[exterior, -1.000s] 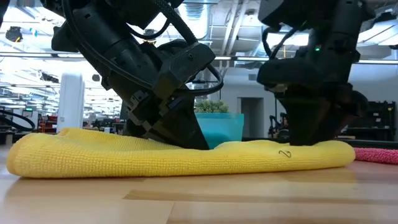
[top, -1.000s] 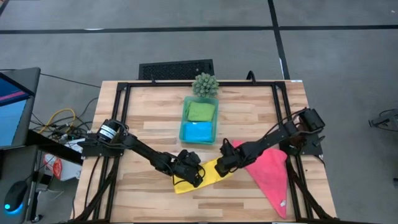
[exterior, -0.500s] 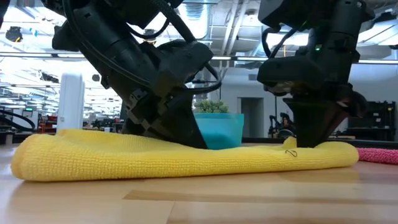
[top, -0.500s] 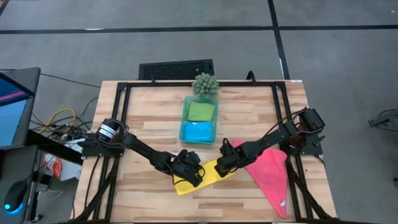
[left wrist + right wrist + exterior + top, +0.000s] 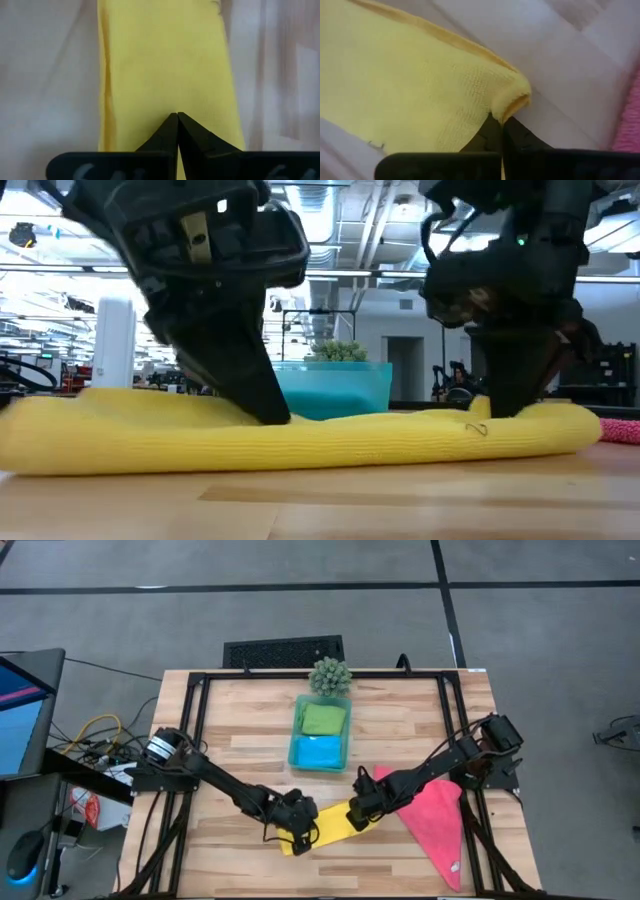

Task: Fold microfiber towels
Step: Fold the yellow micro fiber cloth

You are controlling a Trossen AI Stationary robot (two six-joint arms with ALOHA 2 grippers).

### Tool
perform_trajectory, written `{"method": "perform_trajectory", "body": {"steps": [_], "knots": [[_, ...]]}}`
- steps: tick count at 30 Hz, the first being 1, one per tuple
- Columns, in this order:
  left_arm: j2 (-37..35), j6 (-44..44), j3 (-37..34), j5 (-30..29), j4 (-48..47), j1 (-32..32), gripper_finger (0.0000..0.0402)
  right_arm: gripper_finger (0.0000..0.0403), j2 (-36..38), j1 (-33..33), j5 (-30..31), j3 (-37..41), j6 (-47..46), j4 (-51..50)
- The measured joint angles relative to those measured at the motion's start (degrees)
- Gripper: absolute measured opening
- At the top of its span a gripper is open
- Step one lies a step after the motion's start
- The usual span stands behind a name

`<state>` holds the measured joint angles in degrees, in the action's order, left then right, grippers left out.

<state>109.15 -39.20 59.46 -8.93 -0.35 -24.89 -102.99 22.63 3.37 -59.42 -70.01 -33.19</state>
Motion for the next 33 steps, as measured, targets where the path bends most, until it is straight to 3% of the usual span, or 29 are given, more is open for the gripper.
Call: {"method": "perform_trajectory", "body": {"steps": [10, 22, 33], "knots": [[5.84, -5.43, 0.47, -4.0, 6.47, -1.44, 0.0, 0.0008, 0.1, 0.43, 0.79, -6.21, 2.38, 0.92], [6.35, -7.84, 0.22, -7.66, 10.59, -1.09, 0.0, 0.0007, 0.25, 3.04, 2.98, -13.68, 2.62, 4.63], [6.46, -9.85, 0.11, -9.23, 13.45, 2.0, 0.0, 0.0011, -0.69, 3.89, 5.96, -14.24, 2.17, 7.99]]}}
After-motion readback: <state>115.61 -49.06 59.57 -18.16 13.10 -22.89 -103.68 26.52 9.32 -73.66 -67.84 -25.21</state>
